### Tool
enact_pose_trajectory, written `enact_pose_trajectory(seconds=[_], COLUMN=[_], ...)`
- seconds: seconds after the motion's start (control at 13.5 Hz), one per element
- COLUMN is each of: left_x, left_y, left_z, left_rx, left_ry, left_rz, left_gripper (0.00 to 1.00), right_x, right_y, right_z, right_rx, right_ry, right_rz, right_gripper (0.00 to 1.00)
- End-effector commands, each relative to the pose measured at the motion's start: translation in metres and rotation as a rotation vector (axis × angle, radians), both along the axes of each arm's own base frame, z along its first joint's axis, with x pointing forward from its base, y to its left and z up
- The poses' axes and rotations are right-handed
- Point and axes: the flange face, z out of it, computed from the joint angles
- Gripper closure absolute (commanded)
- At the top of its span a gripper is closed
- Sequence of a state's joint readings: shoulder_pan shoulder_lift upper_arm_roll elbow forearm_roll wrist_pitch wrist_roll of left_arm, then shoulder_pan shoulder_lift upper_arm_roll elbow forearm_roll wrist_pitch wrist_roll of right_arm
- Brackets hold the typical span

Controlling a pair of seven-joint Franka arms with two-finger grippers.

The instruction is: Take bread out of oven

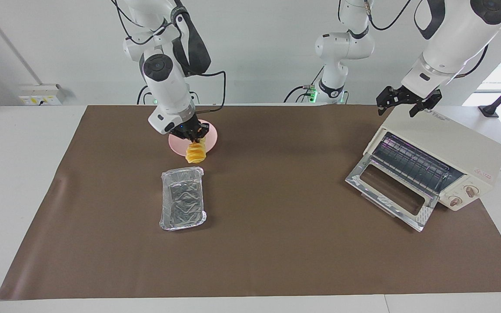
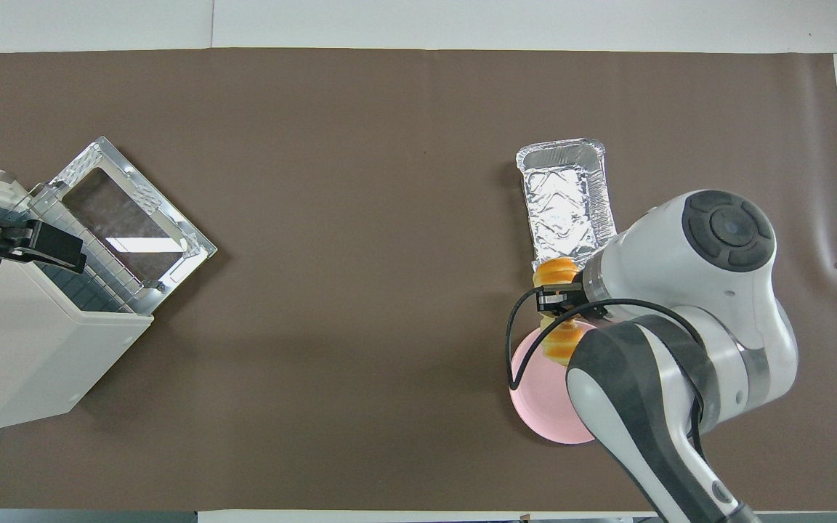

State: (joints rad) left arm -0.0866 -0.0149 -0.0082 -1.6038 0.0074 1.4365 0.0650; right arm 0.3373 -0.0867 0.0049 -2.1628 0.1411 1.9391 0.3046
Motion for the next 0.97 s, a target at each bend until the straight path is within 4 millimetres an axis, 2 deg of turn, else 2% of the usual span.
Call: enact_pose_trajectory(seconds=[0.0, 0.15, 0.37, 0.59, 0.89], left_x=[-0.005, -0.005, -0.005, -0.005, -0.005], left_y=[0.003, 0.002, 0.002, 0.002, 0.002], left_z=[0.003, 0.004, 0.003, 0.004, 0.003], left_rx=[-0.009, -0.01, -0.01, -0.009, -0.009], left_ry=[-0.014, -0.014, -0.012, -0.015, -0.014], left_rz=[0.014, 0.013, 0.014, 0.013, 0.013], left_gripper=[0.0, 0.0, 0.0, 0.0, 0.0], right_x=[-0.054, -0.07, -0.076, -0.08, -0.087], right_y=[-0.017, -0.024, -0.036, -0.038, -0.038], right_z=[-0.024, -0.042, -0.061, -0.085, -0.104], right_rx=[-0.005, -0.003, 0.014, 0.012, 0.006], right_ry=[0.026, 0.015, -0.013, -0.038, -0.044], right_rz=[-0.005, 0.008, 0.089, 0.083, 0.089], right_gripper=[1.0, 1.0, 1.0, 1.0, 1.0])
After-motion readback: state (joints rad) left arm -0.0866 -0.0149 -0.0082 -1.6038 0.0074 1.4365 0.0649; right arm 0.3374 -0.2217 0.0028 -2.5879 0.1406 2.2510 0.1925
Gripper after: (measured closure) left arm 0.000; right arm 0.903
